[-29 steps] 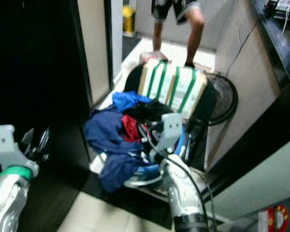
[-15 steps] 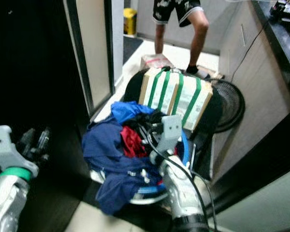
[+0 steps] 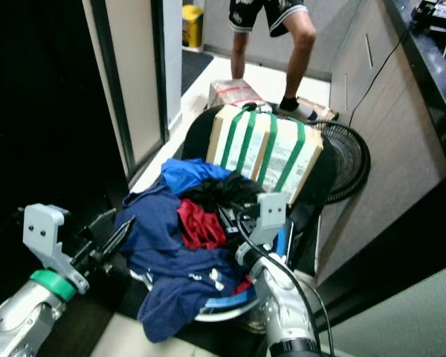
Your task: Clothes washing
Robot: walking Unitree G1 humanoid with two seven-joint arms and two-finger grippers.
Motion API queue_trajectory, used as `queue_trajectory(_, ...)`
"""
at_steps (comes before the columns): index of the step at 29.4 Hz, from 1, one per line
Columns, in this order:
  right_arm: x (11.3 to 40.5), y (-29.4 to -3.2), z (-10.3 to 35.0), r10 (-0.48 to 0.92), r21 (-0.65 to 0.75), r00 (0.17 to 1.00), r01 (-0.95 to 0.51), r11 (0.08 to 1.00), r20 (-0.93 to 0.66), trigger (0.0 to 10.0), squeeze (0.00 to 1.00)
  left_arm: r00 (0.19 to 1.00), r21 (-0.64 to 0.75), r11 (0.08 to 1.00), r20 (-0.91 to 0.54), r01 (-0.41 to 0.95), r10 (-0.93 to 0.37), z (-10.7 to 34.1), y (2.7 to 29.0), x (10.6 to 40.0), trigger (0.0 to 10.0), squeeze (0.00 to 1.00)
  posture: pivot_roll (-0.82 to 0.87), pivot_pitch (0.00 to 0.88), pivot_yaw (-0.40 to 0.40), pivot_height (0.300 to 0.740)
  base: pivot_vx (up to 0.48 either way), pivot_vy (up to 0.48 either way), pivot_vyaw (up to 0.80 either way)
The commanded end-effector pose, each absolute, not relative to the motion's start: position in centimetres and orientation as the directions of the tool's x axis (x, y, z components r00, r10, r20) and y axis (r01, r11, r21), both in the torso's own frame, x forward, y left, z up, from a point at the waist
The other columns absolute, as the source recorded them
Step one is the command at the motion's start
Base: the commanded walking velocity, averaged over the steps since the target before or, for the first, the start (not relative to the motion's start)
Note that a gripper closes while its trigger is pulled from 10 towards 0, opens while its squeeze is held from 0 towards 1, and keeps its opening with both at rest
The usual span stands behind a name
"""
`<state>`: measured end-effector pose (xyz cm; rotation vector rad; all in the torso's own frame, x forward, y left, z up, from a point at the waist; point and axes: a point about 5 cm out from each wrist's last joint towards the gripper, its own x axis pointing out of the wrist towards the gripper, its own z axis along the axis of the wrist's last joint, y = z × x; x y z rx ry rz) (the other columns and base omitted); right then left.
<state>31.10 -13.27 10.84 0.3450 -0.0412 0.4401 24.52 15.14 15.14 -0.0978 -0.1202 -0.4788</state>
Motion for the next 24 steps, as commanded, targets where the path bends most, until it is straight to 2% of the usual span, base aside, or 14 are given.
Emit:
queue_trajectory(1,30.9,-13.0,10.2,0.435,0.349,0.893,-0.447,0.823,0.118,10.0,1.00,0.876,-0.056,0.878,0.119,0.475,-0.467,14.9,15.2,24.1,10.0,0.00,0.12,0.087,0.023,0.740,0.000,0.000,0.00)
queue_trajectory(8,31.5,-12.1,8.7,0.463,0.350,0.885,-0.450,0.821,0.053,10.0,1.00,0.872,-0.050,0.874,0.108,0.484,-0.477,14.8,15.2,23.9,10.0,0.00,0.12,0.098,0.027,0.740,0.000,0.000,0.00)
queue_trajectory(16,33.1,-9.9,9.6,0.500,0.343,0.863,-0.491,0.801,0.066,10.0,1.00,0.878,-0.056,0.879,0.100,0.474,-0.468,14.9,15.5,23.9,10.0,0.00,0.13,0.116,0.038,0.740,0.000,0.000,0.00)
queue_trajectory(17,33.5,-8.5,10.5,0.549,0.347,0.830,-0.546,0.763,0.099,10.0,1.00,0.876,-0.056,0.876,0.097,0.479,-0.473,15.0,15.6,23.8,10.0,0.00,0.13,0.122,0.039,0.740,0.000,0.000,0.00)
queue_trajectory(24,33.5,-7.0,11.4,0.609,0.319,0.785,-0.610,0.726,0.115,10.0,1.00,0.868,-0.057,0.868,0.096,0.493,-0.487,15.2,15.8,23.3,10.0,0.00,0.14,0.125,0.031,0.740,0.000,0.000,0.00)
